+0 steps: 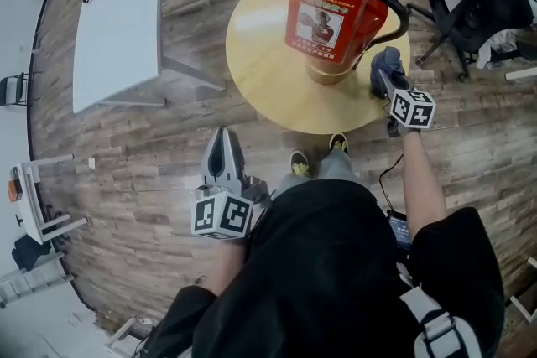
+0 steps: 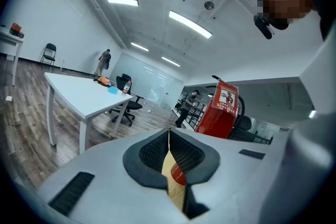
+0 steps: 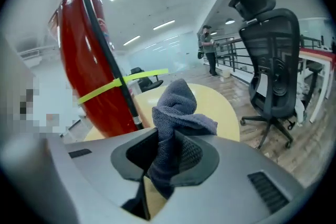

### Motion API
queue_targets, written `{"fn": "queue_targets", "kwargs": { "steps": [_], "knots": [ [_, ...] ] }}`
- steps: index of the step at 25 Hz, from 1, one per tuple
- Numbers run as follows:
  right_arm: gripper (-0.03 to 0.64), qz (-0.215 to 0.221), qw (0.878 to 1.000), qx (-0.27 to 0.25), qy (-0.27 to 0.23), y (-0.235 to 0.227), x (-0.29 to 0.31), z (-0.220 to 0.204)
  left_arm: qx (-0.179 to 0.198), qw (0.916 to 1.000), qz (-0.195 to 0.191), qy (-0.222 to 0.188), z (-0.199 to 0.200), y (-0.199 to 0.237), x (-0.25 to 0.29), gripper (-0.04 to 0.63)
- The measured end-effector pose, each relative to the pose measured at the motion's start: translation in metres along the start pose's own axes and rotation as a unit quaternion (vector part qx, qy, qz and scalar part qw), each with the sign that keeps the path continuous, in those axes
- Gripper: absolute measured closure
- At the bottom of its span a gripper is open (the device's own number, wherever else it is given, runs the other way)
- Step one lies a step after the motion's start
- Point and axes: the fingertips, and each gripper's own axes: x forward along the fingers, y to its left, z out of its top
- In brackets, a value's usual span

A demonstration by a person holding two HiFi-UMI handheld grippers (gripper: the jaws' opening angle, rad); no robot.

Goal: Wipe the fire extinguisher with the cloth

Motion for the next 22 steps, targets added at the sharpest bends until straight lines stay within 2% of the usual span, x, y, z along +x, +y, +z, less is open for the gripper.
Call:
{"fn": "queue_targets", "kwargs": {
  "steps": [2, 4, 5, 9, 11, 15, 17, 19, 22],
  "knots": [
    [0.529, 0.028, 0.997, -0.05, 0.045, 0.017, -0.005, -0.018, -0.002, 1.0, -0.003, 0.0, 0.0, 0.007, -0.001, 0.571],
    [0.529, 0.061, 0.988, -0.116, 0.085, 0.051, -0.003, -0.038, -0.004, 1.0, -0.006, 0.002, -0.001, 0.012, -0.002, 0.571],
    [0.529, 0.076, 0.984, -0.129, 0.091, 0.071, 0.0, -0.044, -0.005, 0.9999, -0.008, 0.003, -0.001, 0.013, -0.002, 0.571],
    [0.528, 0.139, 0.975, -0.152, 0.085, 0.16, 0.022, -0.046, -0.011, 0.9998, -0.016, -0.003, 0.004, 0.015, -0.005, 0.571],
    [0.529, 0.152, 0.974, -0.156, 0.055, 0.198, 0.029, -0.035, -0.014, 0.9997, -0.018, -0.008, 0.007, 0.018, -0.008, 0.571],
    [0.529, 0.153, 0.985, -0.074, -0.033, 0.236, 0.022, 0.016, -0.023, 0.9994, -0.019, -0.017, 0.013, 0.026, -0.022, 0.571],
    [0.529, 0.159, 0.983, -0.027, -0.088, 0.247, 0.002, 0.051, -0.025, 0.9993, -0.017, -0.021, 0.013, 0.033, -0.03, 0.571],
    [0.529, 0.182, 0.97, 0.041, -0.154, 0.258, -0.029, 0.097, -0.028, 0.9992, -0.016, -0.025, 0.01, 0.038, -0.035, 0.571],
    [0.529, 0.214, 0.936, 0.133, -0.246, 0.272, -0.08, 0.167, -0.029, 0.9989, -0.028, -0.023, 0.007, 0.044, -0.04, 0.571]
  ]
}}
